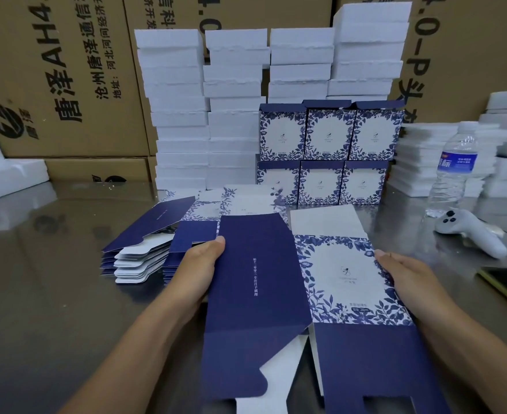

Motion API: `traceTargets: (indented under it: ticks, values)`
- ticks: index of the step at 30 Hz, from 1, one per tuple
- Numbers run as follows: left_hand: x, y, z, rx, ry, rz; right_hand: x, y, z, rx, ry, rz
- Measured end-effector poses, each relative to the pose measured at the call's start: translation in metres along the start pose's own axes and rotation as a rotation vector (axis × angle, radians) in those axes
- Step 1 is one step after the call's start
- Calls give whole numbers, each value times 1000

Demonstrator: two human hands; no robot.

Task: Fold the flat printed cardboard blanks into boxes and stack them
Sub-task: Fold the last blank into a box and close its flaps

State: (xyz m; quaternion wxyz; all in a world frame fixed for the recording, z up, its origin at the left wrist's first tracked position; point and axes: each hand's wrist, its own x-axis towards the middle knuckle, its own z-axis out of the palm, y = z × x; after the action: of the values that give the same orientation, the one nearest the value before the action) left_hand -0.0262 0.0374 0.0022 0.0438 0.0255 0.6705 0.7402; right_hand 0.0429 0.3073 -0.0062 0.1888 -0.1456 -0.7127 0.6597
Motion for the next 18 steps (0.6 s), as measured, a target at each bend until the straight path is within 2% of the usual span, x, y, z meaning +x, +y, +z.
traceTargets:
  ticks: [9, 18]
  values:
    - [-4, 0, 1, 35, -61, -26, 0, 0, -1, -134, 18, -67]
    - [-7, 3, 3, -120, -99, -66, -6, -5, 4, -49, 76, -14]
